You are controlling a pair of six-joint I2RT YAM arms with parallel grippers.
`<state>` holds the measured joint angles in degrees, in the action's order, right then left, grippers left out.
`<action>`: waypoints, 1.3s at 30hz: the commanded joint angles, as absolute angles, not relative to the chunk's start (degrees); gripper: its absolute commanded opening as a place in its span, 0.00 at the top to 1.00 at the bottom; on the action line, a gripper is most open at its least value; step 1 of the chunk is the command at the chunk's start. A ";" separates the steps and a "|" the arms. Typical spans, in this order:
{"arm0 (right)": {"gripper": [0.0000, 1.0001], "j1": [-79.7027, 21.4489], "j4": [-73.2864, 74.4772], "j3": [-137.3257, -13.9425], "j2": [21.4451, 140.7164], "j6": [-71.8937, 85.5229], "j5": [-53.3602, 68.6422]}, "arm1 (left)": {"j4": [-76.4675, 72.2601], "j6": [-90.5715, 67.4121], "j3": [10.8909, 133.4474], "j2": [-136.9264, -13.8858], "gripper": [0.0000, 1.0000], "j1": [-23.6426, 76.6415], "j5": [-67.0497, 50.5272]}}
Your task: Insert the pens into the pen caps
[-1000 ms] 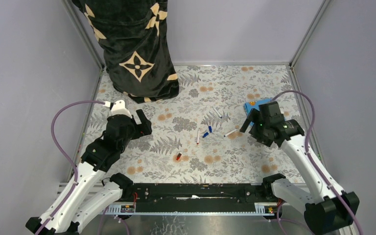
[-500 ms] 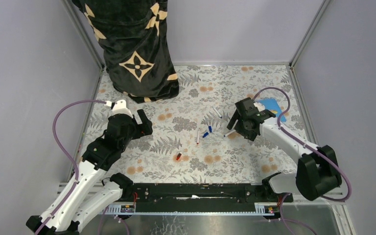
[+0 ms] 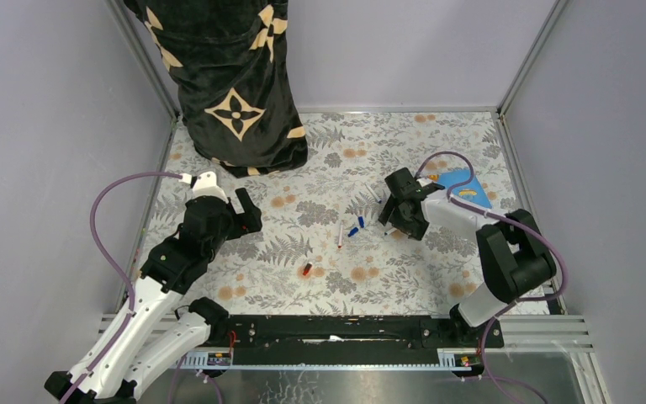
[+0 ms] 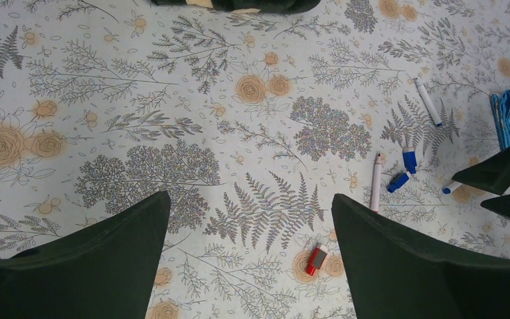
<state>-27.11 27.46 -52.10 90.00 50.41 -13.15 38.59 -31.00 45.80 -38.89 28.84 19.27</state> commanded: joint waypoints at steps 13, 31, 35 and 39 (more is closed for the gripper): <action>0.33 -28.65 27.63 -58.97 98.98 49.00 -20.91 | 36.47 -30.76 45.41 -38.97 0.02 29.01 18.90; 0.64 -28.56 26.29 -56.53 97.56 46.50 -18.77 | 36.06 -30.39 45.31 -39.64 0.02 29.01 17.95; 0.63 -27.62 26.41 -56.31 97.79 45.26 -18.38 | 36.10 -30.40 45.27 -39.77 0.01 29.00 18.09; 0.58 -26.02 25.65 -55.39 98.19 44.54 -17.19 | 36.12 -30.44 45.29 -39.90 0.02 28.95 18.25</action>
